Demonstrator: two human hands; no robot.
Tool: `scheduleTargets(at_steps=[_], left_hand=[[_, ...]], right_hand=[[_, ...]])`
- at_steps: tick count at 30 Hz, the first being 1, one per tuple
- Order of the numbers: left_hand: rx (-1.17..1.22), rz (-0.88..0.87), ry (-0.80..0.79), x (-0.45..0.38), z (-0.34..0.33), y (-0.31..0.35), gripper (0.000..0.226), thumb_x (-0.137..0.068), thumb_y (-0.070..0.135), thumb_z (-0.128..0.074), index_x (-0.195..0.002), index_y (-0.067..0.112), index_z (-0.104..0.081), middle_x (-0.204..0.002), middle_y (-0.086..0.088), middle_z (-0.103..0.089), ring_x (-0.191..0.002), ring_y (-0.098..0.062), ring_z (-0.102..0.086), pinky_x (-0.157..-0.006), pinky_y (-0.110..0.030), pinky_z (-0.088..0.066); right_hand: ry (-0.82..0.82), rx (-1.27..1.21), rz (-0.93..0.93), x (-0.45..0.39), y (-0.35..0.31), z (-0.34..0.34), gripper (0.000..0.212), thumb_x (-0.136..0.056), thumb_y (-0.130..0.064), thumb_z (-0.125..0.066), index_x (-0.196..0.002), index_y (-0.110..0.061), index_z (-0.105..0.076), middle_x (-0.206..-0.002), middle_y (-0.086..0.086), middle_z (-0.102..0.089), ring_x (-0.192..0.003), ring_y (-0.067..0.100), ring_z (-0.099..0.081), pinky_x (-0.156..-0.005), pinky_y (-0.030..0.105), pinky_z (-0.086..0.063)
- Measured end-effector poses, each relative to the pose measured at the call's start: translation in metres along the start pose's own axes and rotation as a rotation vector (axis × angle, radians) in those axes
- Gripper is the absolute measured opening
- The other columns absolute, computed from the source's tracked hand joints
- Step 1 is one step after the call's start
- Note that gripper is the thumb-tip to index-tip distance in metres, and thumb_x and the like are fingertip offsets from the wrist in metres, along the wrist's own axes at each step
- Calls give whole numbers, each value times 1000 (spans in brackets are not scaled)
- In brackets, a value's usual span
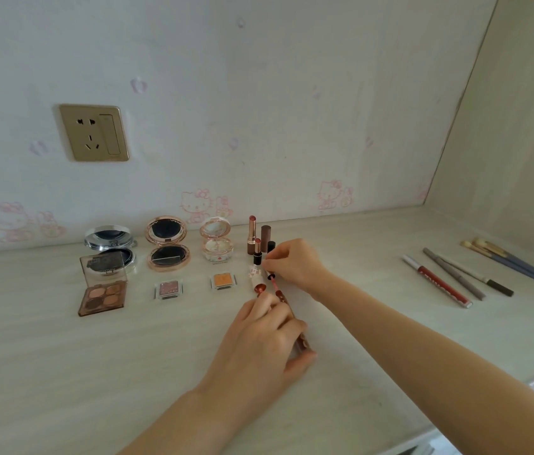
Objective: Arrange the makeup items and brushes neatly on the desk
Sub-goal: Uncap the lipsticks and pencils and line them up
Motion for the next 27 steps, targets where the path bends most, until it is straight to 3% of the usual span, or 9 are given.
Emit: scheduleTargets(at_steps=[6,12,20,23,27], left_hand=[[22,12,-12,0,0,-1,30,-81,49,-56,-93,26,-72,-85,15,-61,-96,-11,-53,-83,-20,-44],[32,24,-16,1,1,-1,30,-82,50,-54,-92,27,-70,-86,15,-60,-96,-10,-52,-84,-20,-41],[53,26,0,2,2,0,33,-83,49,-52,-97,25,-69,-87,15,-62,-99,-11,-52,-87,-23,-43],[54,32,8,1,4,0,34,-84,49,-50,-99,26,-69,-89,16,-63,-100,-10,-53,-86,-23,-44],[57,35,18,2,6,2,31,-83,46,-54,-96,24,-71,-86,14,-64,-101,-13,-56,-85,-25,-47]], right_hand=[[4,47,14,-5,3,-2,6,-79,-19,-71,-84,-18,-75,-80,-7,-67,-81,10,-61,-62,18,-48],[-6,72,34,-5,5,-5,12,-83,-22,-68,-89,-15,-75,-88,-3,-70,-87,13,-63,-72,24,-50],[-36,40,27,1,8,8,19,-90,-20,-55,-86,-13,-72,-82,-2,-64,-73,10,-53,-58,19,-41],[-59,27,33,11,11,16,19,-91,-19,-54,-101,-18,-70,-91,-8,-63,-83,6,-55,-66,17,-42],[-66,77,57,29,16,32,23,-92,-20,-53,-110,-19,-68,-102,-3,-65,-93,11,-58,-79,22,-46]])
Point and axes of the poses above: each hand's wrist, its own x-axis away from the middle knuckle, its own z-axis out of the back of the hand, y = z × x, the point moved 2 cm from there along -x, towards the middle knuckle
